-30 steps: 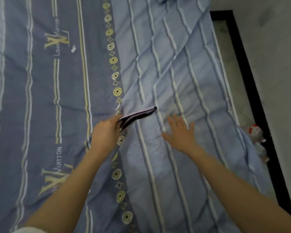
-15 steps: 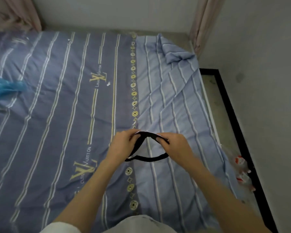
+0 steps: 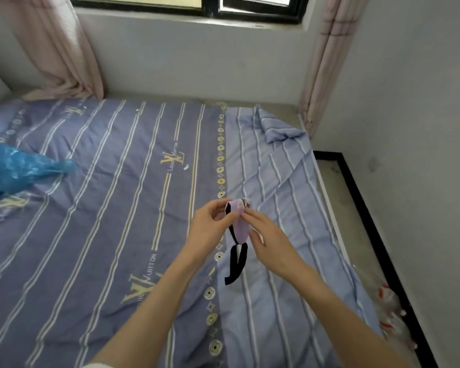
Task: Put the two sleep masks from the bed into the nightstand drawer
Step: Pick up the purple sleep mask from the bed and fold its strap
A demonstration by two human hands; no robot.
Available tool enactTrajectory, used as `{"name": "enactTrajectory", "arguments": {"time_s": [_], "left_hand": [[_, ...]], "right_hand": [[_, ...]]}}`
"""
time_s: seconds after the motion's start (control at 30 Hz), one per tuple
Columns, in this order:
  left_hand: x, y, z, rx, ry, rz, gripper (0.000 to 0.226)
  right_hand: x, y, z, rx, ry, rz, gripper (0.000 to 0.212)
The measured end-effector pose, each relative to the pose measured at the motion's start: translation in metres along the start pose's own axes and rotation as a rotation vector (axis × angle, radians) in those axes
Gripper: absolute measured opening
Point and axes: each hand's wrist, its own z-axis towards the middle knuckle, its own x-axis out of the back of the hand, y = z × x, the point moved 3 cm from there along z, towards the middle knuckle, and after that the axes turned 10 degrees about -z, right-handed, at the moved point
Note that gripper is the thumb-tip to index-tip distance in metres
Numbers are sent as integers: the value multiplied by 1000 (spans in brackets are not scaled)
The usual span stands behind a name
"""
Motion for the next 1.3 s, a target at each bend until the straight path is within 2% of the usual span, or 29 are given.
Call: {"name": "enactTrajectory", "arguments": {"time_s": [0.07, 0.13, 0.2, 0.27, 0.33, 0.4, 0.5, 0.6, 0.7, 0.83, 0.97, 1.03, 1.1, 1.2, 1.3], "left_hand": [[-1, 10, 1, -23, 4, 14, 24], [-3, 22, 2, -44, -62, 87, 27], [-8, 34, 1, -82, -124, 136, 32], [-15, 43, 0, -100, -163, 115, 37], [-19, 49, -1, -115, -165, 89, 35], [-19, 52, -1, -127, -150, 30, 28], [-19, 45, -1, -118, -107, -42, 39], [-25, 37, -6, -172, -66, -15, 33], [-34, 30, -7, -188, -129, 127, 30], [-33, 35, -3, -146, -179, 149, 8], [-17, 37, -1, -61, -176, 89, 22], [-9, 37, 1, 3, -180, 60, 40], [-5, 38, 2, 99, -237, -5, 60], [-1, 42, 1, 156, -269, -248, 44], [12, 43, 7, 210, -117, -774, 36]], "right_hand": [[19, 0, 1, -10, 144, -2, 38], [40, 1, 4, -40, 221, 22, 39], [57, 4, 9, -122, 140, 92, 41], [66, 4, 12, -180, -10, 192, 27], [70, 2, 12, -197, -73, 262, 29], [75, 0, 12, -219, -24, 344, 29], [84, -1, 16, -276, 110, 515, 27], [93, 2, 19, -321, 186, 689, 31], [99, 6, 22, -317, 202, 774, 25], [101, 19, 24, -317, 226, 814, 21], [100, 32, 23, -329, 251, 852, 15], [97, 36, 21, -340, 254, 839, 15], [93, 39, 20, -355, 258, 849, 13], [88, 45, 16, -391, 290, 843, 13], [84, 55, 8, -428, 352, 709, 16]]}}
